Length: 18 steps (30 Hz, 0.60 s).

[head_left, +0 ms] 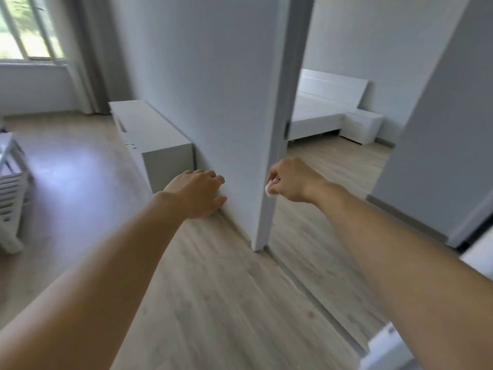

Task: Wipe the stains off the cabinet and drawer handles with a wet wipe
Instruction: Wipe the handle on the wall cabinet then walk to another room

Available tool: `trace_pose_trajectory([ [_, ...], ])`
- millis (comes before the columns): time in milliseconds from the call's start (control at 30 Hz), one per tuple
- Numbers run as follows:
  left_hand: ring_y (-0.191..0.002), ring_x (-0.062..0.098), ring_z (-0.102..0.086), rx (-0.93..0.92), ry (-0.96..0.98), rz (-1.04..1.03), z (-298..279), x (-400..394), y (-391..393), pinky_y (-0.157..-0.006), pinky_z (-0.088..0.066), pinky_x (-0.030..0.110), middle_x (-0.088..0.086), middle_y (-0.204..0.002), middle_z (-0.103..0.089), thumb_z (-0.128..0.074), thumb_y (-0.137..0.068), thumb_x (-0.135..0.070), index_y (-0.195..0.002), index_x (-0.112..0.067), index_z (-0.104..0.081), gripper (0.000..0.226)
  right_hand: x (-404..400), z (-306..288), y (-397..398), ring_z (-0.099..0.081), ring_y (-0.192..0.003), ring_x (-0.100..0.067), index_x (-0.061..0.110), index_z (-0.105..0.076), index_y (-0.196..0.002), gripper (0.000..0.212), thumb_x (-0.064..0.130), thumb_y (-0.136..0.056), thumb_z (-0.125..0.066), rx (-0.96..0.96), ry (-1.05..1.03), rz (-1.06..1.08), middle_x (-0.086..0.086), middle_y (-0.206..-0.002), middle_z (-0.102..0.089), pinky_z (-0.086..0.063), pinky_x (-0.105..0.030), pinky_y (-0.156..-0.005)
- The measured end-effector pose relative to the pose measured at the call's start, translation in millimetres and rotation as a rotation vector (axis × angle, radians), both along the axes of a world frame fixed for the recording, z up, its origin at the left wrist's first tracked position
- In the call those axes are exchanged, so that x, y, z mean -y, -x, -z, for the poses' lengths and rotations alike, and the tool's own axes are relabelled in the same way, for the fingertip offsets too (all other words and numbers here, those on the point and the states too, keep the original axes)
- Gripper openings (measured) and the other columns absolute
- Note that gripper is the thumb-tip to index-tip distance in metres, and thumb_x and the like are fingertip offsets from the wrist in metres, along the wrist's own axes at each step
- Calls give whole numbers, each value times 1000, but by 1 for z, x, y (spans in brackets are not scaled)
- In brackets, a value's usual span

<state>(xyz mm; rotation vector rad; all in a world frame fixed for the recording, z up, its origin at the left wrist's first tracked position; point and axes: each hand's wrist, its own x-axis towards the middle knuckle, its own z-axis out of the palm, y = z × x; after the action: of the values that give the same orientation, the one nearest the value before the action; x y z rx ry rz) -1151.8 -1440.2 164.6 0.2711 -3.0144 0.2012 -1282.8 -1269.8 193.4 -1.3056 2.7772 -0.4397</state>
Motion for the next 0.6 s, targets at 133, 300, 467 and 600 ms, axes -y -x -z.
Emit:
trace_pose_trajectory([
  [133,-120,20,-47,23,35,-62,10,118,0,-101,-34,32,1,-130,-52,-37,-99,-46,-136,-19,-43,47,128,18,22,-63,-86,-23,16,-70,-87,14,11,-79,-60,35,32,-64,-6,-96,-68,-54,-32,-77],
  [300,-124,19,-46,75,51,-155,4,282,17,-105,-36,34,0,-133,-52,-38,-99,-46,-138,-19,-42,48,301,31,55,-62,-87,-22,13,-70,-92,16,12,-81,-58,103,132,-133,-5,-96,-67,-54,-33,-77],
  [467,-123,20,-48,46,20,-238,-8,428,23,-104,-36,34,0,-132,-53,-38,-99,-46,-142,-19,-38,51,456,18,71,-58,-87,-17,11,-67,-98,16,12,-84,-60,169,201,-186,-1,-92,-62,-44,-24,-70],
  [600,-120,21,-49,50,-2,-325,-2,547,26,-102,-35,32,0,-124,-56,-37,-100,-45,-143,-19,-37,50,583,11,81,-59,-86,-14,9,-68,-96,14,12,-83,-62,184,186,-268,1,-88,-62,-44,-17,-64],
])
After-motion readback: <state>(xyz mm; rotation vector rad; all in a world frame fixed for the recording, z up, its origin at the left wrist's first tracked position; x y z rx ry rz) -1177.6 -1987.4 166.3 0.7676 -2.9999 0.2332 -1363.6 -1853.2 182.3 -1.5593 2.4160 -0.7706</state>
